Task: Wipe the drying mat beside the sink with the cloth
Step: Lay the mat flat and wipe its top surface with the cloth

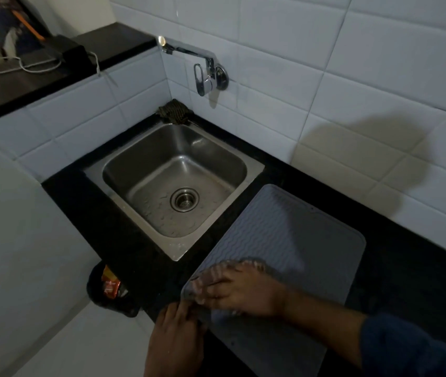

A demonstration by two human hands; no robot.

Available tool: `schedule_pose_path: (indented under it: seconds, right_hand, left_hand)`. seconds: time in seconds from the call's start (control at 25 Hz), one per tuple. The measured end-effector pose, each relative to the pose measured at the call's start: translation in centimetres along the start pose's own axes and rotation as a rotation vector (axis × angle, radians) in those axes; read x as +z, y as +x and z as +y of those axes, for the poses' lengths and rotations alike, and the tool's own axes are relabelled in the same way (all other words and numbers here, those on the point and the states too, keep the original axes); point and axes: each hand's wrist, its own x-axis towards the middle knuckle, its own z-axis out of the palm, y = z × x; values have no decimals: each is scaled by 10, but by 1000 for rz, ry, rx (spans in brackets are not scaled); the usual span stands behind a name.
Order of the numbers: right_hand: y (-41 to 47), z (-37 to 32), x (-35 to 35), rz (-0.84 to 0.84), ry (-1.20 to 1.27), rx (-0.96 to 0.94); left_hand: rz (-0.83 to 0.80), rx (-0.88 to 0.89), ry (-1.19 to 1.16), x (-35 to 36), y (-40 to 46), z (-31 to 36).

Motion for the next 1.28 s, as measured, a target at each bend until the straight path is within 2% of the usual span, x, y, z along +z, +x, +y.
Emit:
schedule_pose_path:
  seconds: [0.12, 0.2, 0.28, 0.36, 0.44, 0.52, 0.6, 0.68, 0.72, 0.8, 0.84, 0.92, 1.08, 1.2, 1.28]
  right_hand:
    - [-22, 61, -3, 10, -68, -34]
    - [-40, 102, -10, 80, -77, 4]
    - [-58, 136, -20, 70, -87, 80]
    - [-72, 166, -27, 0, -106, 268]
    - [-87, 194, -32, -26, -60, 577]
    - [-93, 202, -35, 15, 72, 923]
    - [-77, 181, -38, 109, 47, 1037]
    - [-42, 125, -49, 226, -38, 899]
    - [-26, 87, -52, 321, 51, 776]
    - [-4, 4, -49, 369, 176, 450]
    - [3, -32, -36, 305, 127, 288]
    - [-1, -77, -10, 135, 74, 231]
    - [-24, -66, 6, 97, 0, 96]
    - [-35, -26, -11, 88, -206, -83]
    - [-47, 8, -17, 114, -256, -79]
  left_hand:
    - [11, -18, -26, -2, -1, -3]
    - [-13, -29, -34, -5, -2, -4]
    - [-34, -28, -44, -6, -2, -3]
    - [-13, -15, -62, -10, -5, 0]
    - [59, -2, -86, -12, -8, 2]
    - [92, 20, -126, -14, -11, 4]
    - [105, 24, -129, -15, -13, 3]
    - [98, 46, -111, -12, -13, 0]
    - [102, 54, -111, -11, -13, -3]
    - [126, 70, -111, -11, -15, -8]
    - [128, 86, -88, -11, -18, -10]
    - [93, 92, -22, -12, -23, -12]
    - [101, 56, 85, -11, -25, -6]
    - [75, 44, 125, -14, -25, -5]
    - [55, 41, 143, -16, -25, -6]
